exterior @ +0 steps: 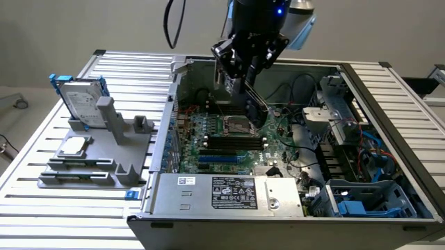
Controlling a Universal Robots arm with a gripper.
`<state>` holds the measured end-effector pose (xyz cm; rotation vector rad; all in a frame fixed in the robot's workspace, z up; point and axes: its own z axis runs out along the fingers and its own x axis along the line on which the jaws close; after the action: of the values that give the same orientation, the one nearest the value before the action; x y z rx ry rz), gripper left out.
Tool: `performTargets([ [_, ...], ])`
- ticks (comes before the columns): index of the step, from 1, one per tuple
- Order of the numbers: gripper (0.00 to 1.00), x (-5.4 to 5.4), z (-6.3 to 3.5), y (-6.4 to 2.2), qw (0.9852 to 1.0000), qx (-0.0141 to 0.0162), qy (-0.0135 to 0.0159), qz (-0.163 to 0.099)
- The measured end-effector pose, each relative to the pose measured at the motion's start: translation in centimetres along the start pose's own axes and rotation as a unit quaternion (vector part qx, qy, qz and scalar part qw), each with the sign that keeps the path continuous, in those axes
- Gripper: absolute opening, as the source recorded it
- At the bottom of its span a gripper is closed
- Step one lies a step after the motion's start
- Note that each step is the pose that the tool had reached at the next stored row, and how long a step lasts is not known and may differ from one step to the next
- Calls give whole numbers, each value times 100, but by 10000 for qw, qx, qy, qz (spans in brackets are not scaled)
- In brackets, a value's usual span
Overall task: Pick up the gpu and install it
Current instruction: 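Insert the gpu into the slot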
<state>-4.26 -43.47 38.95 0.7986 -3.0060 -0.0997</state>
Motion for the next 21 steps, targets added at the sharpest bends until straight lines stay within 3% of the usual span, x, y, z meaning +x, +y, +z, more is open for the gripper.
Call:
performTargets([
  [6,26,0,26,-2,9985,6,38,-543],
  [11,26,-1,47,-3,9950,12,69,-995],
  [16,26,-1,72,-5,9894,17,101,-1446],
  [21,26,-1,99,-7,9818,23,132,-1893],
])
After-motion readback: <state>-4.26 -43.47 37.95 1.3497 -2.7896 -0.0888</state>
